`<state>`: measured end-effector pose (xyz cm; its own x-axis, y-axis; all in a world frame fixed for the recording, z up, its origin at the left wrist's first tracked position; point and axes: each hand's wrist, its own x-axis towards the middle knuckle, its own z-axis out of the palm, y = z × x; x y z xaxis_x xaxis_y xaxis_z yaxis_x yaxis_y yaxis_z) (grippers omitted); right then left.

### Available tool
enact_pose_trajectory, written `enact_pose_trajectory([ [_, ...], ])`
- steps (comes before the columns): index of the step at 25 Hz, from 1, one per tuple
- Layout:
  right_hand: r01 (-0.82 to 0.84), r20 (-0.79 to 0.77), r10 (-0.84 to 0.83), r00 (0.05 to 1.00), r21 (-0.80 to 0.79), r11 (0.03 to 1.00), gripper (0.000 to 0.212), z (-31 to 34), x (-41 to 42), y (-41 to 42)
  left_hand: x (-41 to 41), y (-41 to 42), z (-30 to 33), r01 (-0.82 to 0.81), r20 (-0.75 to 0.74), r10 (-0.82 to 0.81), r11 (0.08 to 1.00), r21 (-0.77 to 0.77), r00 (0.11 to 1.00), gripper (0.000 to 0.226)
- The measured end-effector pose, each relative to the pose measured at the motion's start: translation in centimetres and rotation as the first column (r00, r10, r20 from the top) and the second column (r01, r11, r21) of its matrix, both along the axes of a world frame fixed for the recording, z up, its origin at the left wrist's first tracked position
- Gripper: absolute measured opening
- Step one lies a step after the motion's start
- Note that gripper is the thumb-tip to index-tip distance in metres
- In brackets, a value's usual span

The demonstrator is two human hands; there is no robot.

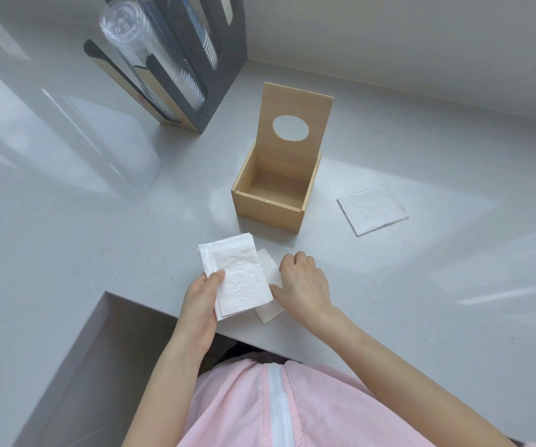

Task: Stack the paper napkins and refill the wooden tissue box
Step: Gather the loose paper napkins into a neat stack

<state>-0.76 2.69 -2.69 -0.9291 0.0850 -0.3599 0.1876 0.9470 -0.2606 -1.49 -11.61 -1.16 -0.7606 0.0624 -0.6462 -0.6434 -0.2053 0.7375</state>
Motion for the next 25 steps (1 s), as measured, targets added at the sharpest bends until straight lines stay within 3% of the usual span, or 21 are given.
enact_pose_trajectory([
  [5, 0.061, 0.048, -0.056, 0.997, -0.108, 0.992, 0.030, -0.4, -0.2, -0.1, 0.0, -0.5, -0.1, -0.032, -0.005, 0.032, 0.999, 0.006, 0.999, 0.020],
  [9, 0.129, 0.065, -0.116, 0.991, -0.238, 0.963, 0.008, -0.9, -0.2, -0.1, 0.0, -0.4, -0.2, -0.024, -0.009, 0.024, 1.000, 0.009, 1.000, 0.020],
  [11, 0.173, 0.066, -0.161, 0.985, -0.336, 0.926, 0.010, -1.2, -0.2, 0.2, 0.1, -0.2, -0.1, -0.014, -0.007, 0.014, 1.000, 0.008, 1.000, 0.020],
  [15, 0.334, 0.115, -0.328, 0.937, -0.563, 0.756, 0.012, -1.0, 0.2, 1.9, 0.1, 0.1, 0.0, 0.015, -0.004, -0.015, 1.000, 0.004, 1.000, 0.021],
  [18, 0.435, 0.163, -0.464, 0.871, -0.696, 0.572, 0.011, 0.4, 0.7, 3.8, 0.1, 0.4, -0.1, 0.043, 0.007, -0.043, 0.999, -0.006, 0.999, 0.020],
  [21, 0.435, 0.169, -0.528, 0.832, -0.790, 0.433, 0.012, 2.5, 0.9, 5.0, 0.1, 0.9, -0.1, 0.073, 0.021, -0.074, 0.997, 0.010, 0.997, 0.021],
  [24, 0.368, 0.209, -0.509, 0.835, -0.900, 0.234, 0.014, 4.0, 1.0, 5.2, 0.3, 1.4, -0.3, 0.131, 0.025, -0.131, 0.991, 0.006, 0.991, 0.024],
  [25, 0.357, 0.218, -0.478, 0.851, -0.907, 0.223, 0.015, 4.1, 1.0, 4.9, 0.3, 1.6, -0.3, 0.156, 0.024, -0.156, 0.988, 0.006, 0.988, 0.025],
])
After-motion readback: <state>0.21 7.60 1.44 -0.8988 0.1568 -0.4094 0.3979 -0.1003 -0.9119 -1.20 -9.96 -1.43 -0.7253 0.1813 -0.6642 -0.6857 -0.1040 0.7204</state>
